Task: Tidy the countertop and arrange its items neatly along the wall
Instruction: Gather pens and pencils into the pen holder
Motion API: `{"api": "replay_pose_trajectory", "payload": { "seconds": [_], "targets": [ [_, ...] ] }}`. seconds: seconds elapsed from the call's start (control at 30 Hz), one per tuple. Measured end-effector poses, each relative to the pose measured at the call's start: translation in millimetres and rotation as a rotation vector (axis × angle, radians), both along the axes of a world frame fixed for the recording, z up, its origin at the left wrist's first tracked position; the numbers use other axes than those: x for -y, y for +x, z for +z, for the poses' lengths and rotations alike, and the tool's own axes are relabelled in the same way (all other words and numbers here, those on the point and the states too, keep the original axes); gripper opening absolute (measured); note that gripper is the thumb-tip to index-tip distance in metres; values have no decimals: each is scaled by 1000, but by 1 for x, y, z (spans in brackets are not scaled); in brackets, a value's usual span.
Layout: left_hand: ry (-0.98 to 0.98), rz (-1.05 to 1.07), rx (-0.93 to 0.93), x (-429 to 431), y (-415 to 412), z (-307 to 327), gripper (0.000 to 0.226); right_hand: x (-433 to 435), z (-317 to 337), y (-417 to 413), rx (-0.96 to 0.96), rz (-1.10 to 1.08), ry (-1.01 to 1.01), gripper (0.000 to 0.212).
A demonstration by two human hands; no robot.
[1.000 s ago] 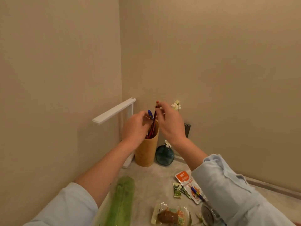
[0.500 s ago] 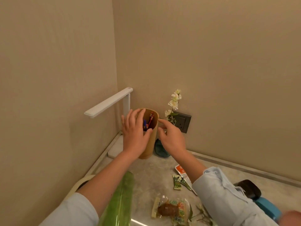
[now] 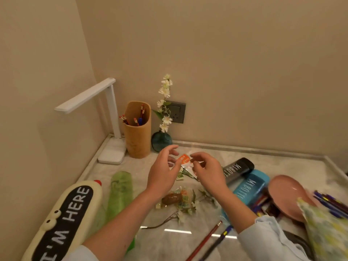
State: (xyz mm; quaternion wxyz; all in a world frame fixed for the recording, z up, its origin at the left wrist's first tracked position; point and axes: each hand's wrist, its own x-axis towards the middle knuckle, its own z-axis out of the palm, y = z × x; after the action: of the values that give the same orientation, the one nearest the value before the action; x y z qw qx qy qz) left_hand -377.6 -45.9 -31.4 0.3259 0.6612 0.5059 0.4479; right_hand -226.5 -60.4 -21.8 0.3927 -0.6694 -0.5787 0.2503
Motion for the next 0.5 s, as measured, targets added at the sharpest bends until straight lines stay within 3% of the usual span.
{"api": "replay_pose_trajectory", "payload": {
  "seconds": [0.23, 0.5],
  "targets": [
    [-92, -169, -28, 53, 30, -32, 36, 64, -25, 29, -18, -128, -51, 26],
    [-69, -254, -395, 107, 41, -50, 23, 119, -44, 43, 11, -149, -133, 18]
  ]
}}
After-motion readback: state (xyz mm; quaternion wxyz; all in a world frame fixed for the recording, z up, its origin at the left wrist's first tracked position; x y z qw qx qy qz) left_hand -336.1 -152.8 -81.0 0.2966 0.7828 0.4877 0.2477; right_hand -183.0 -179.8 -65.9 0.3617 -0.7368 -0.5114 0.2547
